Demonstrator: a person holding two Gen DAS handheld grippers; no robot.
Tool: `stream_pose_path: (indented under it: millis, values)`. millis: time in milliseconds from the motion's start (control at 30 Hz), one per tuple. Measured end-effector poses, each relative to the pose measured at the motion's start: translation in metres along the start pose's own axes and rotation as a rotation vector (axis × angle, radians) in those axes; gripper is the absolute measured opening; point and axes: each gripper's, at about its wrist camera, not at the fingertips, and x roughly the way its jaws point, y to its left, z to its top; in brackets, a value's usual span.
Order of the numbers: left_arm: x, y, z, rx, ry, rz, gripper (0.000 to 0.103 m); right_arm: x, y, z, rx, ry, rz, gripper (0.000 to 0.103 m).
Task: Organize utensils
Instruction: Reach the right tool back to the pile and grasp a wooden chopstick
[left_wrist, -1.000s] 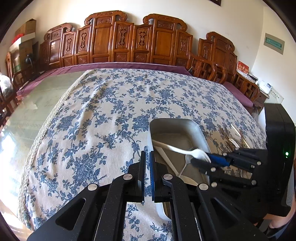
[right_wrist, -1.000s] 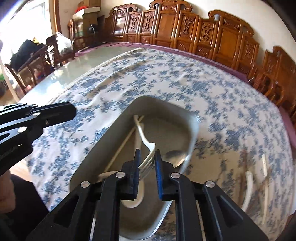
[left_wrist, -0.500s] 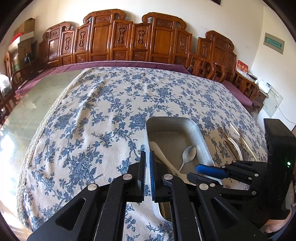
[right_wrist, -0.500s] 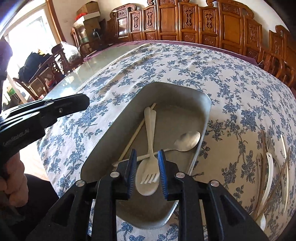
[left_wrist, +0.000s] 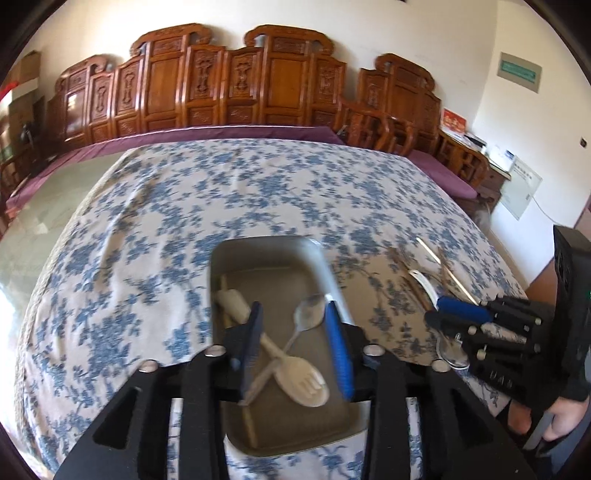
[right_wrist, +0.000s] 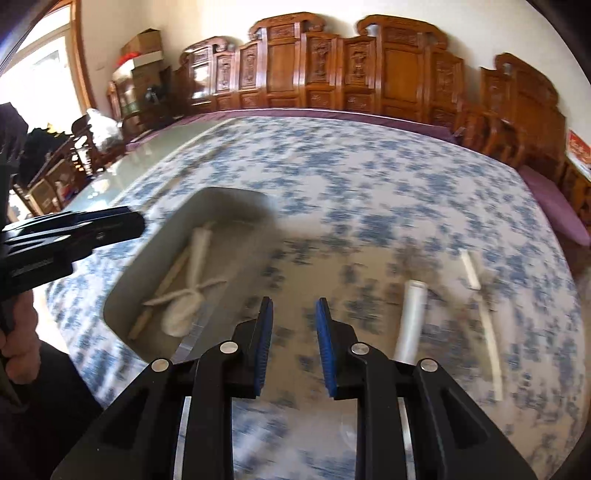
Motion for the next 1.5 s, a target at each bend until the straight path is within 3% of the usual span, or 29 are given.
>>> stream_pose_path:
  millis: [100,167,267,367,433,633,900,1100,1500]
  values:
    - [0.005,-0.014,-0.002,0.019,0.011,-0.01,0.04,-0.004,-0.029,-0.007,0.028,0.003,-0.048,0.026]
    - [0.01,-0.022,-0.004,0.032,0.019,-0.011,0.054,-0.004,-0.05,-0.013,0.059,0.009,-0.075,0.026]
    - [0.011,-0.031,-0.005,0.045,0.016,-0.012,0.06,0.002,-0.075,-0.021,0.107,0.029,-0.093,0.026]
    - [0.014,-0.039,-0.006,0.052,0.014,-0.008,0.074,0.015,-0.089,-0.026,0.145,0.058,-0.091,0.026]
    - [0.017,-0.043,-0.007,0.058,0.016,-0.009,0.078,0.026,-0.095,-0.028,0.168,0.082,-0.08,0.026]
    - [0.024,-0.055,-0.009,0.066,0.034,-0.012,0.078,0.052,-0.103,-0.031,0.226,0.131,-0.075,0.026]
    - [0.033,-0.072,-0.016,0.115,0.056,0.002,0.078,0.049,-0.108,-0.036,0.266,0.119,-0.089,0.022]
    - [0.037,-0.079,-0.019,0.128,0.065,0.017,0.078,0.043,-0.12,-0.038,0.305,0.111,-0.103,0.007]
    - [0.038,-0.114,-0.012,0.177,0.08,0.003,0.078,0.024,-0.134,-0.032,0.299,0.031,-0.112,0.006]
